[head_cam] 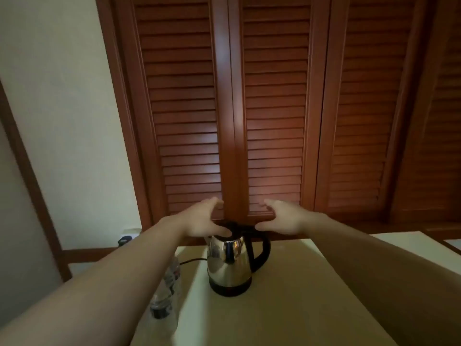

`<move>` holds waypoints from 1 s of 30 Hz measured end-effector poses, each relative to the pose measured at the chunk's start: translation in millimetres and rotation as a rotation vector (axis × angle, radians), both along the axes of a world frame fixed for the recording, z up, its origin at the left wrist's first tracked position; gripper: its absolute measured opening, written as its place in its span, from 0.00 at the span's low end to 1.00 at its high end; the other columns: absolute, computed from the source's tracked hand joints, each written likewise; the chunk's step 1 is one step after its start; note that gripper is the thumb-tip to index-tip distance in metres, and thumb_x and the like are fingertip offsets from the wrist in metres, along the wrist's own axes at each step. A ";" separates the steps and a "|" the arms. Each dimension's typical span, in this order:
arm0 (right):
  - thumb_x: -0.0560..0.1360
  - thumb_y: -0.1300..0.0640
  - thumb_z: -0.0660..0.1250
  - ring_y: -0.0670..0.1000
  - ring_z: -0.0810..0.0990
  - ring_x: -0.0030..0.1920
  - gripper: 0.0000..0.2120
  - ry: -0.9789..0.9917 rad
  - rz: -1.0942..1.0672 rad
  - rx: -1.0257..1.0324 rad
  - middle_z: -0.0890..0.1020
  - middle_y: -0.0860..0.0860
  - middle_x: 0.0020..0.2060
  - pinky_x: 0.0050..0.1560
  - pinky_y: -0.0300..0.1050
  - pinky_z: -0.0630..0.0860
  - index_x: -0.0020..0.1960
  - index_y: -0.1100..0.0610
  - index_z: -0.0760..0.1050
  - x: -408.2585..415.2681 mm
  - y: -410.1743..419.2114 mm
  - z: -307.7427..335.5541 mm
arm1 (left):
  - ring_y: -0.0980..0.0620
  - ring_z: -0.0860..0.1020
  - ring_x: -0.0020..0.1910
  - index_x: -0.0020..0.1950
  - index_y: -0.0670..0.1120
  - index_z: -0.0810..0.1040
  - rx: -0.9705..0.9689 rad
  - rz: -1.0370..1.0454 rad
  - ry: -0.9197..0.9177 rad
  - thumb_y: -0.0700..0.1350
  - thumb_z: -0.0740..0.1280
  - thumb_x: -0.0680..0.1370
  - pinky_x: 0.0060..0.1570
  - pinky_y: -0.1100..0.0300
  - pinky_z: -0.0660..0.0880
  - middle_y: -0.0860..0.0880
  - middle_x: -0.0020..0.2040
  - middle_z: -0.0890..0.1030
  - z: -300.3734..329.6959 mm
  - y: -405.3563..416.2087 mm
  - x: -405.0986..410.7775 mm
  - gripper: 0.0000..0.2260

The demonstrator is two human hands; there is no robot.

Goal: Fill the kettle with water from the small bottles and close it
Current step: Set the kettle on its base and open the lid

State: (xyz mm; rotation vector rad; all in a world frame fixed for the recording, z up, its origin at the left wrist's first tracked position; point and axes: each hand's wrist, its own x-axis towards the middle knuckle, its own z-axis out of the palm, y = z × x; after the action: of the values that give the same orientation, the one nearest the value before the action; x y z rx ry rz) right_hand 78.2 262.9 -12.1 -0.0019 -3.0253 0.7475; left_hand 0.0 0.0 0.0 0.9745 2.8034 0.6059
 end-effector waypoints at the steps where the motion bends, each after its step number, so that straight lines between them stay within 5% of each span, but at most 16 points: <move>1: 0.76 0.40 0.74 0.53 0.71 0.75 0.40 -0.005 -0.002 -0.017 0.70 0.49 0.77 0.71 0.49 0.71 0.81 0.48 0.61 -3.2 -0.8 -8.2 | 0.49 0.64 0.78 0.81 0.53 0.59 0.023 0.004 -0.022 0.63 0.78 0.68 0.74 0.52 0.66 0.50 0.81 0.63 -4.6 2.2 -0.6 0.47; 5: 0.76 0.41 0.74 0.53 0.74 0.71 0.36 -0.040 0.009 0.011 0.74 0.49 0.72 0.65 0.47 0.75 0.79 0.50 0.66 -19.6 0.1 -47.2 | 0.47 0.65 0.76 0.82 0.52 0.57 -0.015 0.052 -0.040 0.65 0.80 0.64 0.73 0.49 0.69 0.49 0.79 0.64 -34.1 12.5 -9.2 0.53; 9: 0.77 0.46 0.74 0.51 0.80 0.58 0.25 0.030 0.002 -0.058 0.80 0.49 0.61 0.58 0.52 0.80 0.70 0.49 0.72 -30.2 -0.8 -78.7 | 0.49 0.71 0.67 0.79 0.53 0.62 -0.014 0.104 -0.037 0.66 0.82 0.57 0.66 0.53 0.74 0.53 0.67 0.69 -65.0 15.4 -22.1 0.56; 14: 0.78 0.47 0.74 0.51 0.81 0.57 0.19 0.121 -0.011 -0.193 0.82 0.48 0.58 0.60 0.52 0.80 0.67 0.48 0.74 -40.2 5.2 -104.1 | 0.51 0.75 0.64 0.74 0.53 0.69 0.075 0.155 0.012 0.62 0.85 0.53 0.62 0.55 0.76 0.53 0.65 0.76 -83.9 15.4 -33.5 0.52; 19: 0.80 0.50 0.72 0.46 0.80 0.52 0.10 0.238 -0.029 -0.275 0.80 0.40 0.48 0.47 0.36 0.72 0.61 0.48 0.78 -46.7 8.2 -117.4 | 0.52 0.78 0.62 0.69 0.54 0.73 0.195 0.185 -0.041 0.56 0.87 0.54 0.54 0.59 0.77 0.56 0.61 0.79 -94.6 16.6 -38.8 0.46; 23: 0.80 0.50 0.72 0.43 0.80 0.51 0.09 0.264 -0.012 -0.289 0.81 0.41 0.49 0.50 0.40 0.72 0.59 0.47 0.78 -45.9 10.8 -119.3 | 0.55 0.78 0.58 0.65 0.56 0.75 0.270 0.170 -0.014 0.54 0.87 0.55 0.52 0.62 0.75 0.62 0.54 0.78 -97.2 15.9 -32.6 0.41; 30: 0.82 0.50 0.70 0.44 0.80 0.50 0.07 0.353 -0.007 -0.233 0.80 0.39 0.48 0.50 0.41 0.74 0.58 0.43 0.75 -22.9 21.0 -90.1 | 0.53 0.77 0.61 0.72 0.56 0.75 0.371 0.176 0.084 0.66 0.82 0.51 0.61 0.53 0.78 0.56 0.63 0.79 -79.9 26.6 -13.5 0.50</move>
State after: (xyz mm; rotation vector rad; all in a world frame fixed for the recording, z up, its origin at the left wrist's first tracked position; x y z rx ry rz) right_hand 55.3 283.9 -102.2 0.1032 -2.5927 0.9777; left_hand -13.5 26.6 -79.9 0.8241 2.9321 1.1672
